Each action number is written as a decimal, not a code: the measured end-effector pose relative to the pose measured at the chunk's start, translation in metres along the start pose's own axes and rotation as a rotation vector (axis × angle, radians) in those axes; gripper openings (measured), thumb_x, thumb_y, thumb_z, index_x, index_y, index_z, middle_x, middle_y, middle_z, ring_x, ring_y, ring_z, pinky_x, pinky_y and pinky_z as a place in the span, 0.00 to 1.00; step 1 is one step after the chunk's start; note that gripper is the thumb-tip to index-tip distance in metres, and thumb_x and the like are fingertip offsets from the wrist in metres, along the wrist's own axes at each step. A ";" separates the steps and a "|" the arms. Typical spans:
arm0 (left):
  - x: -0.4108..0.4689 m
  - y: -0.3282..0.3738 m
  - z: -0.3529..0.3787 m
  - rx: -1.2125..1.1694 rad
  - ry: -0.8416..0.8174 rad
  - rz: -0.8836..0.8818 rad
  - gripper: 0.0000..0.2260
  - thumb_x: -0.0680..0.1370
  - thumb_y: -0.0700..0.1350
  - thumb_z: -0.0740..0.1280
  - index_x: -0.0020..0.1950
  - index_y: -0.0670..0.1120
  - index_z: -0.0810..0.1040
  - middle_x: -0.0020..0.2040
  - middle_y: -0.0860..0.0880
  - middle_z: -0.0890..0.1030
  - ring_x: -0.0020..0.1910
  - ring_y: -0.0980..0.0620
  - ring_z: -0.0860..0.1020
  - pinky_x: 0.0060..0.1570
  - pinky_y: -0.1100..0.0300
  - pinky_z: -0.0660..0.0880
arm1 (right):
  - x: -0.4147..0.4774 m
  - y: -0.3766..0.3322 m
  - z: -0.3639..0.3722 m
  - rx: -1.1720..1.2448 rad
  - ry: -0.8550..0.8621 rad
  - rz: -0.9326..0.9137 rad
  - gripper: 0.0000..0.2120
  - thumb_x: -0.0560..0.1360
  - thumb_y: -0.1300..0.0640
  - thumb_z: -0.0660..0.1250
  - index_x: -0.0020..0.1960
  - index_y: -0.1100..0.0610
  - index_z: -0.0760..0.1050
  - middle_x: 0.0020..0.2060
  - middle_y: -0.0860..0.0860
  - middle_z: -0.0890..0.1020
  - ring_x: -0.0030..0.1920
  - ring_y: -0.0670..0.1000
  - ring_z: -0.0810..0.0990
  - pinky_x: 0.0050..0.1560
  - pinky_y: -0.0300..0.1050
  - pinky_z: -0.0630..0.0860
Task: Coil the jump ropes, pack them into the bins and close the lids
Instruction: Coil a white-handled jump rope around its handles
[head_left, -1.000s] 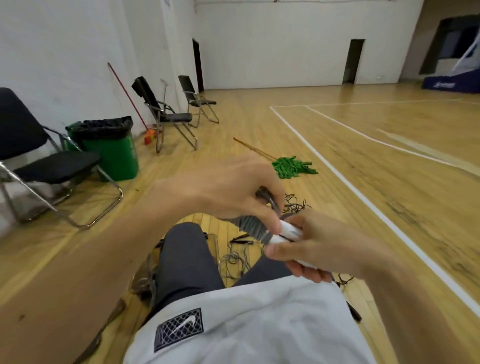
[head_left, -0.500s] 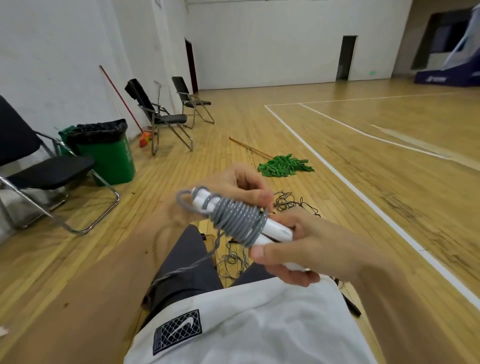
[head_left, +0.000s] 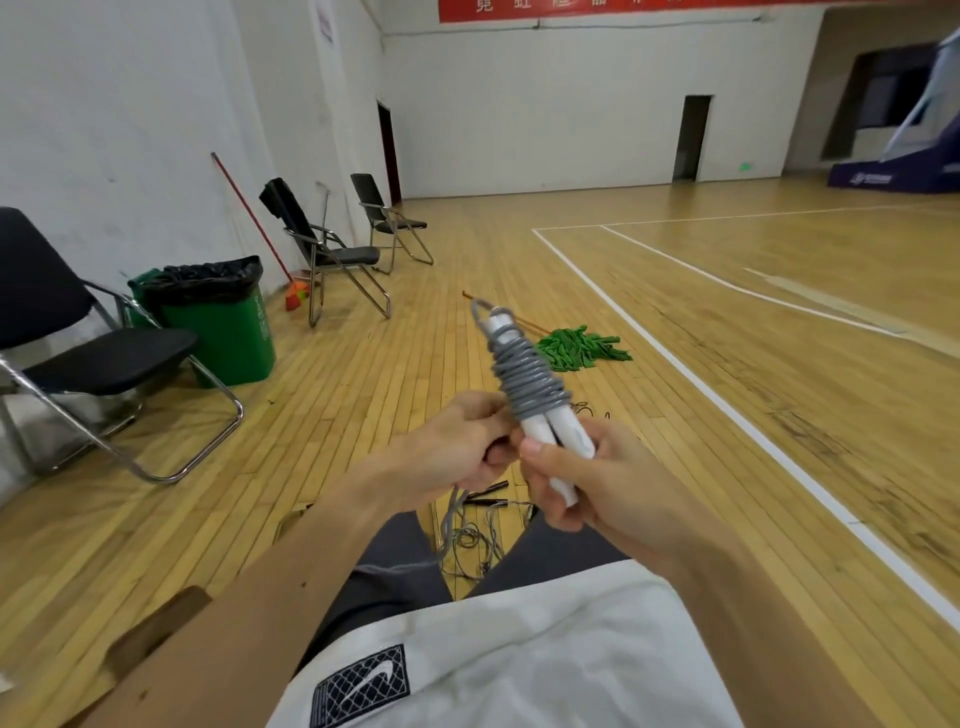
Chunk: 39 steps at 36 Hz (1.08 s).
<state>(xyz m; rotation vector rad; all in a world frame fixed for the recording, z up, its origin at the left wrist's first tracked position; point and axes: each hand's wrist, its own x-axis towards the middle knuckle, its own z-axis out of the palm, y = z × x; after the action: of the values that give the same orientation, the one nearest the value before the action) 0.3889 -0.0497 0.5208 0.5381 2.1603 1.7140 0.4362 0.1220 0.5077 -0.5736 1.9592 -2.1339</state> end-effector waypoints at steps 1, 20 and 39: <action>-0.003 0.001 0.001 0.003 -0.039 0.004 0.13 0.86 0.43 0.55 0.63 0.42 0.77 0.29 0.52 0.63 0.25 0.57 0.58 0.25 0.63 0.53 | 0.002 0.000 -0.003 0.033 0.032 0.020 0.07 0.79 0.59 0.68 0.49 0.64 0.75 0.32 0.54 0.75 0.29 0.49 0.71 0.28 0.39 0.67; -0.009 -0.004 0.004 0.690 -0.053 0.050 0.14 0.84 0.50 0.61 0.63 0.44 0.79 0.56 0.47 0.74 0.32 0.56 0.76 0.33 0.70 0.66 | 0.008 0.025 -0.041 -0.137 0.139 0.166 0.10 0.81 0.57 0.68 0.45 0.62 0.74 0.32 0.53 0.77 0.29 0.49 0.74 0.28 0.39 0.70; -0.019 0.025 -0.004 1.294 -0.117 0.340 0.13 0.83 0.52 0.63 0.45 0.48 0.82 0.33 0.55 0.75 0.31 0.57 0.71 0.34 0.63 0.64 | 0.006 0.018 -0.027 -0.407 -0.044 0.290 0.11 0.81 0.54 0.68 0.47 0.63 0.75 0.33 0.54 0.79 0.30 0.50 0.76 0.30 0.42 0.74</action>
<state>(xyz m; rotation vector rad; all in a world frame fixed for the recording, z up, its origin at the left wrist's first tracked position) 0.4052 -0.0573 0.5461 1.2841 2.9474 0.1036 0.4178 0.1423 0.4891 -0.3614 2.3029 -1.5511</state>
